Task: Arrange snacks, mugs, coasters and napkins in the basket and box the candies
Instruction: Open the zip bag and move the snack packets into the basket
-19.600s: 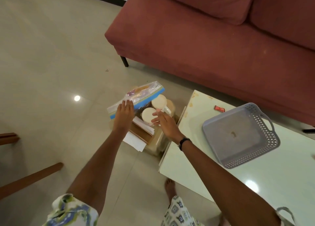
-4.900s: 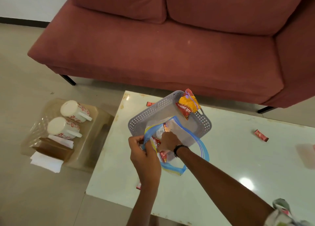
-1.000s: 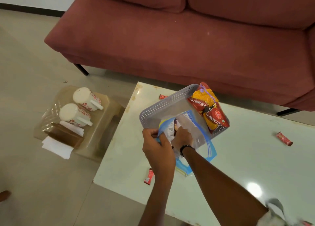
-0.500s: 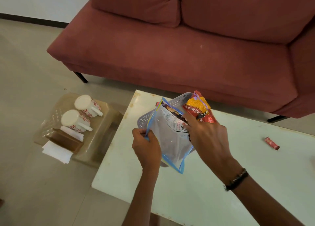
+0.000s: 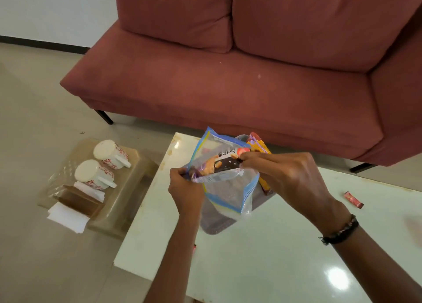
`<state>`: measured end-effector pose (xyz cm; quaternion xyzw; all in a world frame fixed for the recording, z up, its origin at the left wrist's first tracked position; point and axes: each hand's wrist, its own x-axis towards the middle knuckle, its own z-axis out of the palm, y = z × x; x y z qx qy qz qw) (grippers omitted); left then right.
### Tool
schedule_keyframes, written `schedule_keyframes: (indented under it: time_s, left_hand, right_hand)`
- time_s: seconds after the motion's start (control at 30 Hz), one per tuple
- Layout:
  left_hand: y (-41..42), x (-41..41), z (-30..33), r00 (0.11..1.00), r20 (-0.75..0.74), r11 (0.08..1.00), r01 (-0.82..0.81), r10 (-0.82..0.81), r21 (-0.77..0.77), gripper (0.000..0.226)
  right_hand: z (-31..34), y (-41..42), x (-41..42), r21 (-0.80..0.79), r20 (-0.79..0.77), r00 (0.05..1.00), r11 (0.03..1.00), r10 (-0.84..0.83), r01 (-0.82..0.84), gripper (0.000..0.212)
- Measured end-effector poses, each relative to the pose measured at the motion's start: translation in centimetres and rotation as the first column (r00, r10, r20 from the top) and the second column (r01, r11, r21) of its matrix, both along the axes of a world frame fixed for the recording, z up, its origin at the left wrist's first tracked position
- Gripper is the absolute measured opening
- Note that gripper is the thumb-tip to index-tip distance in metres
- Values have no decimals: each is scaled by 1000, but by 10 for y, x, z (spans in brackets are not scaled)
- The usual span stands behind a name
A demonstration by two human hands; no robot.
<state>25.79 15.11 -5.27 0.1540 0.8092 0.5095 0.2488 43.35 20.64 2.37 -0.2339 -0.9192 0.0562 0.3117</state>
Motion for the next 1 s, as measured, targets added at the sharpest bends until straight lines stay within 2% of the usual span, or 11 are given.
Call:
schedule_keyframes:
  time_s: [0.07, 0.17, 0.4, 0.5, 0.63, 0.77, 0.93, 1.0]
  left_hand:
    - [0, 2, -5, 1000, -11, 1000, -14, 13, -22, 10]
    - [3, 1, -7, 997, 16, 996, -80, 81, -37, 9]
    - [6, -16, -8, 996, -1, 994, -94, 94, -62, 8]
    - [6, -17, -9, 998, 3, 996, -68, 69, -60, 9]
    - [8, -13, -13, 999, 14, 996, -48, 49, -74, 8]
    - [12, -9, -18, 999, 24, 997, -30, 32, -68, 9]
    - [15, -8, -23, 999, 16, 998, -26, 27, -60, 9]
    - [16, -6, -23, 999, 17, 998, -28, 29, -57, 9]
  right_hand:
    - [2, 8, 4, -69, -119, 993, 997, 9, -17, 17]
    - [3, 24, 3, -100, -239, 971, 995, -25, 1, 12]
    - [-2, 72, 18, -49, -322, 928, 982, -186, 180, 16]
    - [-32, 97, 19, -72, -258, 950, 984, -177, 164, 17]
    - [-107, 120, 14, -211, -49, 991, 971, -127, 114, 20]
    - [-176, 135, 12, -336, 162, 978, 924, -135, 183, 28]
    - [-214, 141, 15, -442, 177, 969, 866, -171, 234, 33]
    - [-223, 141, 23, -467, 230, 963, 851, -143, 239, 32]
